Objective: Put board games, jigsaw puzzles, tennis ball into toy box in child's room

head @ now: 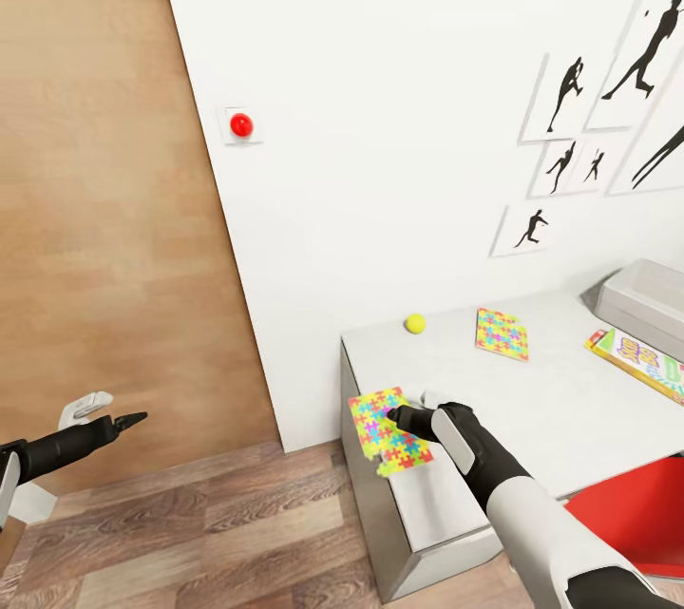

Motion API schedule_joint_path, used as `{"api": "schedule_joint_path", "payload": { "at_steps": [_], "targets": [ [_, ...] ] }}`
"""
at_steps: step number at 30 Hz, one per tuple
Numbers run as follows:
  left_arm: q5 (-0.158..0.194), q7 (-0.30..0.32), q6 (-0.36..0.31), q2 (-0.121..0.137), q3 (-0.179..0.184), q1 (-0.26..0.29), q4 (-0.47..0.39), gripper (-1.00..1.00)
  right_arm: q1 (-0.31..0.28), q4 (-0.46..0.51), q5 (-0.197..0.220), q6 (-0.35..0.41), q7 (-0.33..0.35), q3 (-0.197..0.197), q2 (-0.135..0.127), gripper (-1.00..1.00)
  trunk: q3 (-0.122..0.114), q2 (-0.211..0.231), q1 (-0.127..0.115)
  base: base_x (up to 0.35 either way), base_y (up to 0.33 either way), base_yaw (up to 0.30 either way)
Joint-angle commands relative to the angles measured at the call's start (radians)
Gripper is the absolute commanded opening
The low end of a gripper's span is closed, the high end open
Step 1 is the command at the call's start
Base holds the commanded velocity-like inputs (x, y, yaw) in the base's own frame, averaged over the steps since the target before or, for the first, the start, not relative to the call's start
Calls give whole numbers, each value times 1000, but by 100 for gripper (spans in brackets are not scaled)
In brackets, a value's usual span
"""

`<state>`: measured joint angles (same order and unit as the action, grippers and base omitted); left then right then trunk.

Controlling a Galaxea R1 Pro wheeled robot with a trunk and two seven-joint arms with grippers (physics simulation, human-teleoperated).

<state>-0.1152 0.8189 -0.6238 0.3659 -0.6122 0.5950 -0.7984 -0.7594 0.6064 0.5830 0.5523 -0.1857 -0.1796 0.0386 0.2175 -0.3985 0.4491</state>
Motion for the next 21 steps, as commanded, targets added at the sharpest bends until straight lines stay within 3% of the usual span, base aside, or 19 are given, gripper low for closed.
{"api": "schedule_joint_path", "payload": {
  "at_steps": [1,21],
  "targets": [
    [-11,9,-5,-1,-4,2,-1,100,0,-43,30,0,-9,-4,0,100,2,-2,1,0,6,0],
    [-11,10,-4,-7,-4,2,-1,100,0,-43,29,0,-8,-4,-1,100,2,-2,1,0,0,0]
  ]
}}
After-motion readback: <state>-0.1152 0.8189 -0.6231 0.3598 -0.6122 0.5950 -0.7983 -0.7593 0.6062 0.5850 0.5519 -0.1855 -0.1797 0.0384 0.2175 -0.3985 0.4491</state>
